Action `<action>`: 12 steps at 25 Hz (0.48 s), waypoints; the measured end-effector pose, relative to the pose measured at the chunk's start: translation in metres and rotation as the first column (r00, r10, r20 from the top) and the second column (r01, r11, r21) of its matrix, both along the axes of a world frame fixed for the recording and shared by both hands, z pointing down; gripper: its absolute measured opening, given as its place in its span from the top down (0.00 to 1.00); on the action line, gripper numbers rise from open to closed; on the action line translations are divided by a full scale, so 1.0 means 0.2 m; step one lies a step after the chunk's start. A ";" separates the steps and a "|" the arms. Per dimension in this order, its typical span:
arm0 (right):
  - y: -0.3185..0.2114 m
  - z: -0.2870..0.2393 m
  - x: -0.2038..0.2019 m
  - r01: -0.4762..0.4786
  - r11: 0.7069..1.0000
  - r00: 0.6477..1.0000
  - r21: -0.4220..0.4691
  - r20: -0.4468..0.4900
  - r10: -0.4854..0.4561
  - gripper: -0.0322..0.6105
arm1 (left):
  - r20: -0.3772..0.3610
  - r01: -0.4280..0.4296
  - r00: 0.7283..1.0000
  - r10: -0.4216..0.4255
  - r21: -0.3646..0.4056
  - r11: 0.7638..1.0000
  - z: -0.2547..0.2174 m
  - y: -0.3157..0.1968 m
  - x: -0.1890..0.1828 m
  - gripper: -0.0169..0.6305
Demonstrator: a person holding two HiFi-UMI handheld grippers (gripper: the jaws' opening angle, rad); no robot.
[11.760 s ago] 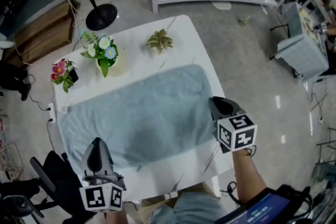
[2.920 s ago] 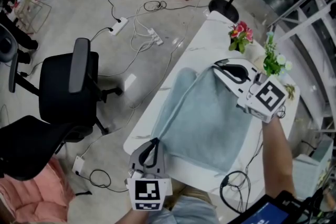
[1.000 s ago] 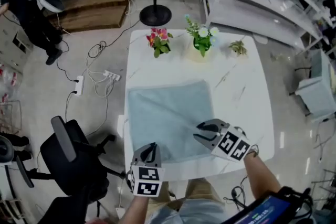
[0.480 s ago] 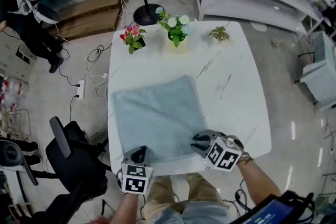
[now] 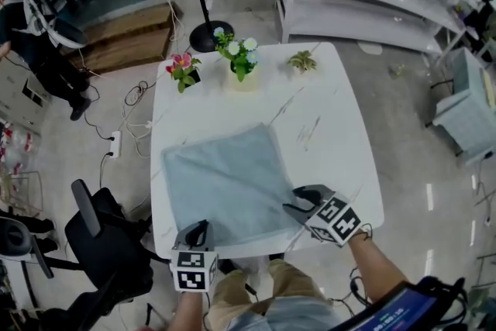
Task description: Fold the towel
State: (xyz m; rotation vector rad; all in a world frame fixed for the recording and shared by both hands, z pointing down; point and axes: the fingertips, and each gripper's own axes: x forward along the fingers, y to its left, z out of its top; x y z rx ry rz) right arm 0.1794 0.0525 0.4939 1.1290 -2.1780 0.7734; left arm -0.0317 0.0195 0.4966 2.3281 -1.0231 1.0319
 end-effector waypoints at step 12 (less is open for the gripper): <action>-0.15 0.19 0.15 -0.372 0.890 0.890 -0.262 0.172 0.423 0.70 | -0.233 0.048 0.972 -0.018 0.127 0.991 -0.39 -0.03 -0.17 0.95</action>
